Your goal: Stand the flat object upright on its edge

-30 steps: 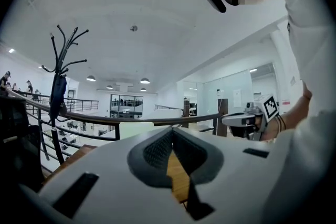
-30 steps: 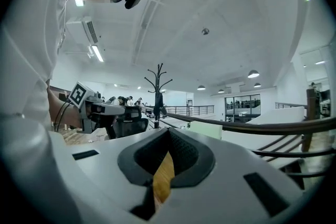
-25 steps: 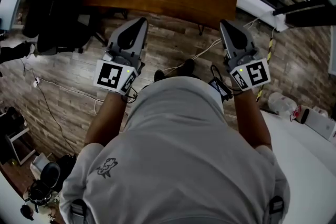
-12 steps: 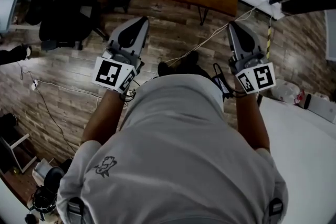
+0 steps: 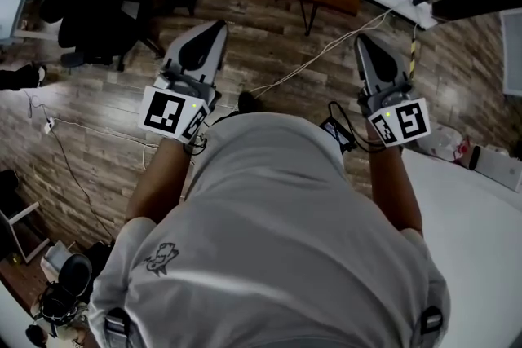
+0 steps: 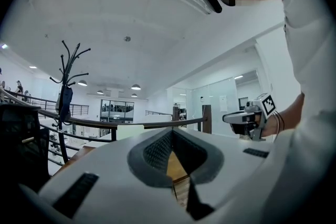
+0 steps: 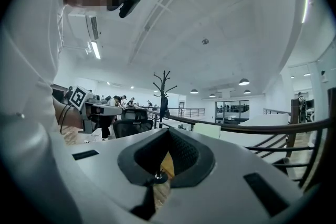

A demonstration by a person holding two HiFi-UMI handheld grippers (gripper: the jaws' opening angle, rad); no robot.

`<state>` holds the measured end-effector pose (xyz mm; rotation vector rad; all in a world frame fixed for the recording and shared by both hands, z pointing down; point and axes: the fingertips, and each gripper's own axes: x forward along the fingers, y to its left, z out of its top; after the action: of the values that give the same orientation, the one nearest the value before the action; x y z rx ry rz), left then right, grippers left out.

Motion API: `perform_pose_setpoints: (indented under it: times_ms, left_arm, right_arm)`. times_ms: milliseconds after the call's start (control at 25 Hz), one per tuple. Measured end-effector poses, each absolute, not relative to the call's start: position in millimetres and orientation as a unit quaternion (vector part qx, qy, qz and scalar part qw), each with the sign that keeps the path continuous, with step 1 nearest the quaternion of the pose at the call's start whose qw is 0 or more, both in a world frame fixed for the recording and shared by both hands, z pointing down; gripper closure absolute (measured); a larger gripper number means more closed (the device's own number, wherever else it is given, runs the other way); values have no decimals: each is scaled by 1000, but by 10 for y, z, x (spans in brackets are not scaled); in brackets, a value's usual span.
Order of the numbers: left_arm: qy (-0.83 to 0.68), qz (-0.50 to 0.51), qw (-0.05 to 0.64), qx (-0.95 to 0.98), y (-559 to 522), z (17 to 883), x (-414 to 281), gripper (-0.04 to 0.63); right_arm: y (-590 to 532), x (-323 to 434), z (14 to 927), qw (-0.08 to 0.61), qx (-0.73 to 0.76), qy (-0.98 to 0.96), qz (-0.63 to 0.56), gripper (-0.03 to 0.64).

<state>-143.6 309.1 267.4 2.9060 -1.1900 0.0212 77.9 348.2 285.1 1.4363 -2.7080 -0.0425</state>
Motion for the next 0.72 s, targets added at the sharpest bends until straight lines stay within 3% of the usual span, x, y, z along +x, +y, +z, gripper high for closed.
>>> perform_pose_setpoints:
  times_ms: [720]
  left_arm:
    - [-413,13,18,910,4125,2905,-702,581]
  right_arm:
    - [4412,1419,3149,33,438,-898,14,584]
